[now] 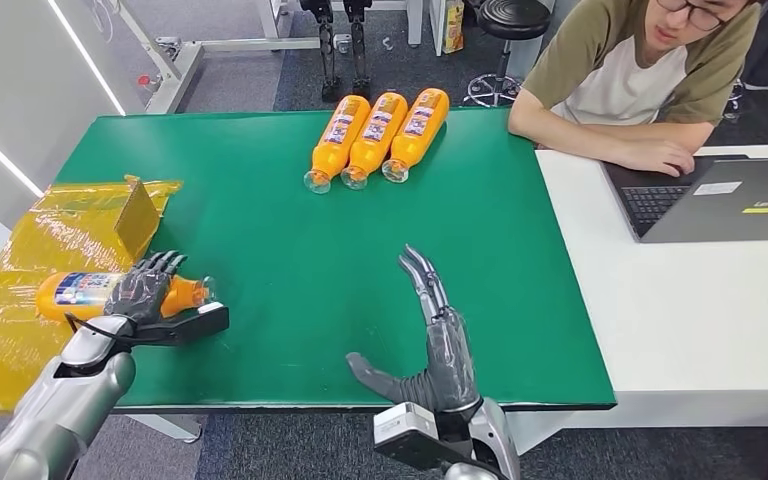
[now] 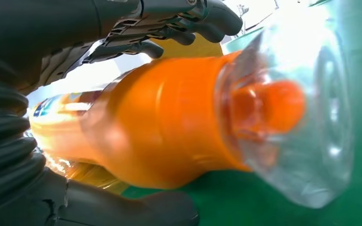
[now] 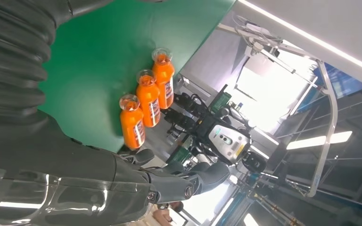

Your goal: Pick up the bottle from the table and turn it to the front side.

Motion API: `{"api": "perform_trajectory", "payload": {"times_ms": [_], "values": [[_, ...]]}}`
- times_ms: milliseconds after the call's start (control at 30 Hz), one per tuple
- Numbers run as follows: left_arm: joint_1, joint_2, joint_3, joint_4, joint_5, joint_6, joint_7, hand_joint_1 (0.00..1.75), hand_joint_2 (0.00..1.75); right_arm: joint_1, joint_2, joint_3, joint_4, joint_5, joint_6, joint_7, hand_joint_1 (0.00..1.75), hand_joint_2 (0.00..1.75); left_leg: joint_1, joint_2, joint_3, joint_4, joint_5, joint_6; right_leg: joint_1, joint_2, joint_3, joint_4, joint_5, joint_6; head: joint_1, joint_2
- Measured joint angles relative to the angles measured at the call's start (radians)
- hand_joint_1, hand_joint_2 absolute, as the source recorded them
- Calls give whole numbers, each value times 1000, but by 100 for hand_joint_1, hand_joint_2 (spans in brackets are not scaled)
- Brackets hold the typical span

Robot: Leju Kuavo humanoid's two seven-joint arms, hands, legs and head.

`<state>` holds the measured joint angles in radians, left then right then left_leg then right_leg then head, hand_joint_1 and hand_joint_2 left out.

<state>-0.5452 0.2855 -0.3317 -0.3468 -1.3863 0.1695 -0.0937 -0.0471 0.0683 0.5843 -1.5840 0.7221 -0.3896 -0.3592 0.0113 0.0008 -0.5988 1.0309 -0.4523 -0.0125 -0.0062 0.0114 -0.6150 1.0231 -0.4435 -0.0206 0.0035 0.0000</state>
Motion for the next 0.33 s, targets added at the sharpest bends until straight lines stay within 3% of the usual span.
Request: {"api": "perform_trajectory", "payload": {"times_ms": [133,333], "values": [[48,17,48,-76,90,81,-131,0,175,22,0,-15,-24,2,2,2,0,175,0,0,-2,0,1,-1,0,1,-3,0,0,0,0,0],[109,-7,116,-354,381,122,-387,0,175,57,1,-40,-40,1,-8,0,0,175,0,-1,-6,1,1,-1,0,-1,-5,-1,0,0,0,0]]}}
